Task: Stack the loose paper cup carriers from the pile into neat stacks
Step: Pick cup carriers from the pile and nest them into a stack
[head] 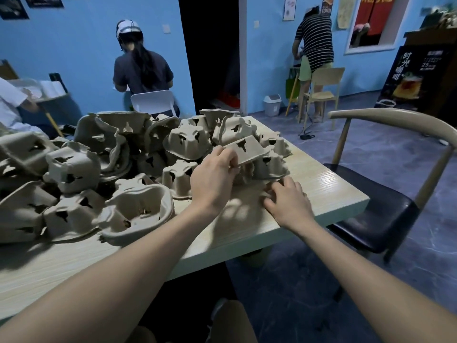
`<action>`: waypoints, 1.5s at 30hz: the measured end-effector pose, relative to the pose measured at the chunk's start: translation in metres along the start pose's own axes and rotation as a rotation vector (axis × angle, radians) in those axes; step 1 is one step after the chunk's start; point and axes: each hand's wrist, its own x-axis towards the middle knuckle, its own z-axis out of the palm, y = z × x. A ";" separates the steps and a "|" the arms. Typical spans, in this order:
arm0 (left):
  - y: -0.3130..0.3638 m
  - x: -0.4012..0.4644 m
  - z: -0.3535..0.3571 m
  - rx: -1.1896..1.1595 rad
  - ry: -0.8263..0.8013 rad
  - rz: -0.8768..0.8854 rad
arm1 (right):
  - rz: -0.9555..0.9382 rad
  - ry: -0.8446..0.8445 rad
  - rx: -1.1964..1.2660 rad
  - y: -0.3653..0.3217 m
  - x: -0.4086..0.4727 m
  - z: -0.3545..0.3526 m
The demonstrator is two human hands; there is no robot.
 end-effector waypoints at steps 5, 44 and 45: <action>0.001 0.010 -0.020 -0.129 0.013 -0.111 | 0.012 -0.027 0.012 0.000 0.001 -0.001; -0.108 -0.038 -0.137 -0.393 0.030 -0.455 | -0.115 0.101 0.889 -0.166 -0.005 -0.047; -0.111 -0.040 -0.140 -0.447 0.043 -0.483 | -0.090 0.029 0.966 -0.168 -0.008 -0.045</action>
